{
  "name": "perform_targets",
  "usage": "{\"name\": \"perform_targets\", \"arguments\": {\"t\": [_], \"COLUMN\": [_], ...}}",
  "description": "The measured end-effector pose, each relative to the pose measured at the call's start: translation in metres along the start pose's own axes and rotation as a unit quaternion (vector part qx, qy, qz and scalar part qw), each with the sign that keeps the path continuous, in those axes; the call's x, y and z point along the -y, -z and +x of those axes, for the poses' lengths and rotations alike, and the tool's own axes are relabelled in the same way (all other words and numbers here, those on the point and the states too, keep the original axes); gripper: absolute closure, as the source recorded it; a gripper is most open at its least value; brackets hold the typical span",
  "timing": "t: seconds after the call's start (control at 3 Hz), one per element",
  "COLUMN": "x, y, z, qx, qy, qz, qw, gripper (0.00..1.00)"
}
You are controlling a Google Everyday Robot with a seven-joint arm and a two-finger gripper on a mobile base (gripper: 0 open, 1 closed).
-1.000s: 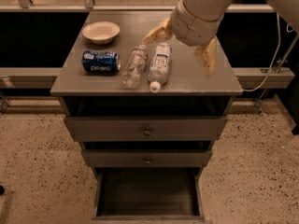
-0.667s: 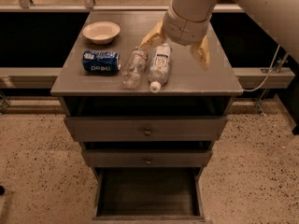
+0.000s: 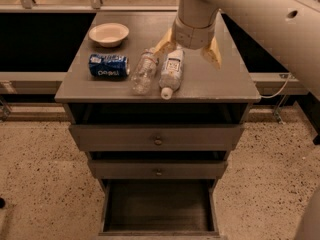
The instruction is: Place blue plastic bottle into bottom drawer
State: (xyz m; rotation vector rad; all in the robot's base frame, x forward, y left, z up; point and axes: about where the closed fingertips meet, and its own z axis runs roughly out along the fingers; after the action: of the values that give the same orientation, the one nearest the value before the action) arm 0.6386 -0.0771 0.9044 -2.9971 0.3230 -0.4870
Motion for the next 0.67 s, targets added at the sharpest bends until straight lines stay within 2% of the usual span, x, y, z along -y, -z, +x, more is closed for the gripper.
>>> {"name": "perform_targets", "arguments": {"t": [0.67], "x": [0.003], "y": [-0.034], "z": [0.025], "qx": [-0.021], "qy": [-0.024], "qz": [-0.023], "qw": [0.9992], "gripper": [0.00]}}
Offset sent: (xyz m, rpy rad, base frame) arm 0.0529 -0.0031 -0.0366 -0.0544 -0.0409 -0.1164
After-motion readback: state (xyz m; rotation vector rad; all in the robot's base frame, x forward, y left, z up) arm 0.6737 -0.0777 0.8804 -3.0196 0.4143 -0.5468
